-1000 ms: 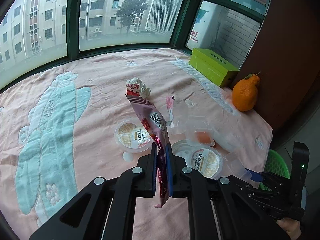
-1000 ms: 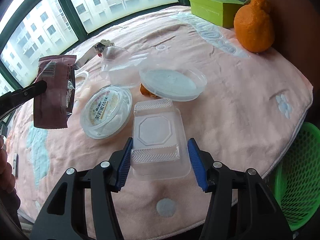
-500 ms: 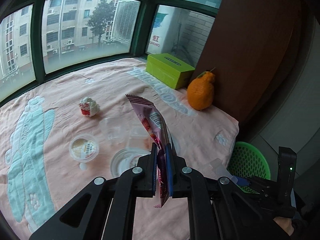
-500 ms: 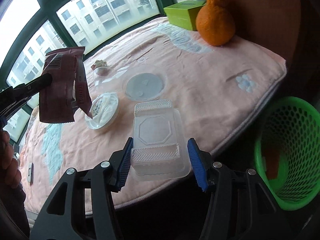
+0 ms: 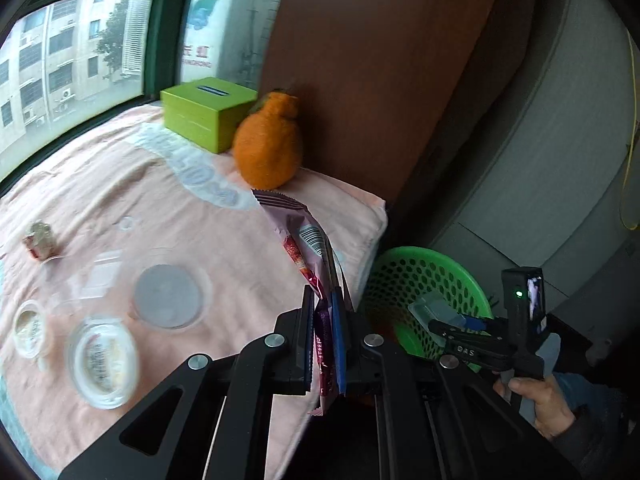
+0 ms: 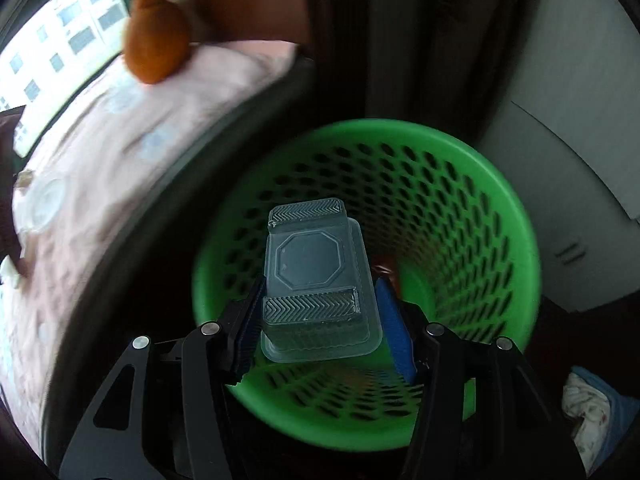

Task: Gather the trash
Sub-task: 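Drop the clear tray and pink wrapper into the green basket with both grippers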

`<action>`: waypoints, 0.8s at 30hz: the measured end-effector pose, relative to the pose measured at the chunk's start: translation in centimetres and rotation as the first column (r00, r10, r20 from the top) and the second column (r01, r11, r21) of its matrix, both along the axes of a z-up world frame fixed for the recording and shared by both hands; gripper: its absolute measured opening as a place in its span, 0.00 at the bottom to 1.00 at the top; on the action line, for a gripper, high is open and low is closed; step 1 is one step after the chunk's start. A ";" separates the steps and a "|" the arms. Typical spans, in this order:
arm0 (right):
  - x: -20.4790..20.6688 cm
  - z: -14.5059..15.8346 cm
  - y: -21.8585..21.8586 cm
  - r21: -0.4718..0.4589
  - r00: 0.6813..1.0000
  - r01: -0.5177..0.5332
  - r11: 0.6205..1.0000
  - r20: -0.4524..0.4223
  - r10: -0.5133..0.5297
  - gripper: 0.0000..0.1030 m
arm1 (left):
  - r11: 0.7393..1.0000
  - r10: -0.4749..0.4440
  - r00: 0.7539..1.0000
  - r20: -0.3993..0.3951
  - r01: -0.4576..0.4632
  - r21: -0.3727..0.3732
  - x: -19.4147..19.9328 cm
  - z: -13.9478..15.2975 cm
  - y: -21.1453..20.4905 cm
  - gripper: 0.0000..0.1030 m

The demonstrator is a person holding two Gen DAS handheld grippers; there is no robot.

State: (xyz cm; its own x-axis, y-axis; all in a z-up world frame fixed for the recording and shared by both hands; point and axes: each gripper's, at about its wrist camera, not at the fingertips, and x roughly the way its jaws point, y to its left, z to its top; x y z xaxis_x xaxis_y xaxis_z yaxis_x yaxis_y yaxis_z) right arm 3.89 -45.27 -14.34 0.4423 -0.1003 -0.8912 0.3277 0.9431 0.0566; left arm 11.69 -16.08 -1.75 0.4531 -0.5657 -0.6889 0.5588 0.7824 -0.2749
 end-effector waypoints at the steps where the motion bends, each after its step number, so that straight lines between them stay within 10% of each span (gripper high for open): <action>1: 0.1 -0.3 -0.7 -0.010 1.000 0.012 1.000 -0.010 -0.012 0.54 | 1.000 -0.012 1.000 -0.008 0.012 0.003 0.1 -0.2 -0.9 0.08; 24: -6.7 5.4 -5.2 -0.046 0.981 0.100 0.994 0.174 -0.091 0.68 | 0.966 -0.226 0.961 -0.158 0.242 0.095 -0.9 -7.5 -16.2 0.08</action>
